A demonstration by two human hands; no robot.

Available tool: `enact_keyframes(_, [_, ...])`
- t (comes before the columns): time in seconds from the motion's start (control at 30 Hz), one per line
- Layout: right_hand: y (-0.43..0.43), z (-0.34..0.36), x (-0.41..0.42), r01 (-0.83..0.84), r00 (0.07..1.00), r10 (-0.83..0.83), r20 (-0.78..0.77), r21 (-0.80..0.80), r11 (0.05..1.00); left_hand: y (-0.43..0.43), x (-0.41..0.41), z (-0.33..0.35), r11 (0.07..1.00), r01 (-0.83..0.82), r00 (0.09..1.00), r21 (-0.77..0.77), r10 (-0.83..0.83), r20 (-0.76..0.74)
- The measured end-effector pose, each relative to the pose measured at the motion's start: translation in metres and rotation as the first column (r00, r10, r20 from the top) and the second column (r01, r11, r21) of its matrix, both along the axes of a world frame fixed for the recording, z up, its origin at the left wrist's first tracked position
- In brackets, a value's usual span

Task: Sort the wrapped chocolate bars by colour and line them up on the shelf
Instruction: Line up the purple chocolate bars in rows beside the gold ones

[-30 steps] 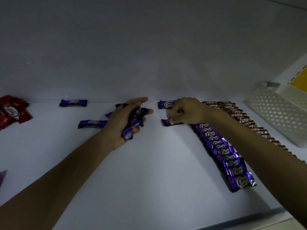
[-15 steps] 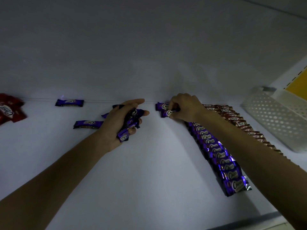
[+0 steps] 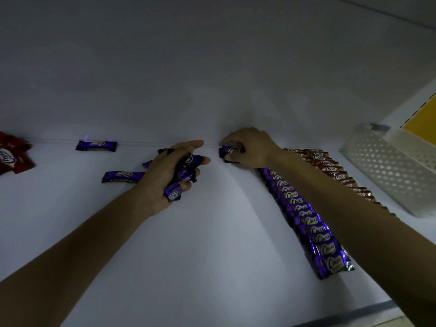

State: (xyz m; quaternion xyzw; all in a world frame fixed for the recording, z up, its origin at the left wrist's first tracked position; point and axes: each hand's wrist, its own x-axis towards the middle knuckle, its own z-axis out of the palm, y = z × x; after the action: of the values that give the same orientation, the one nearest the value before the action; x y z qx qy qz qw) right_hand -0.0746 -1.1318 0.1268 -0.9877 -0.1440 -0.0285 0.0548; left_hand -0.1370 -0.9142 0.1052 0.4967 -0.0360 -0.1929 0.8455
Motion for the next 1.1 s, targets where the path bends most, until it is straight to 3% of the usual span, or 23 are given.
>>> enact_keyframes(0.17, [0.008,-0.002,0.000,-0.015,1.000,0.013,-0.015,-0.133,0.991,0.001,0.000,0.000,1.000,0.000,1.000,0.003,0.000,0.001])
enact_keyframes(1.1, [-0.029,0.000,-0.006,-0.007,1.000,0.009,0.012,-0.111,0.994,0.000,0.000,0.000,1.000,-0.002,1.000,0.008,0.001,0.011])
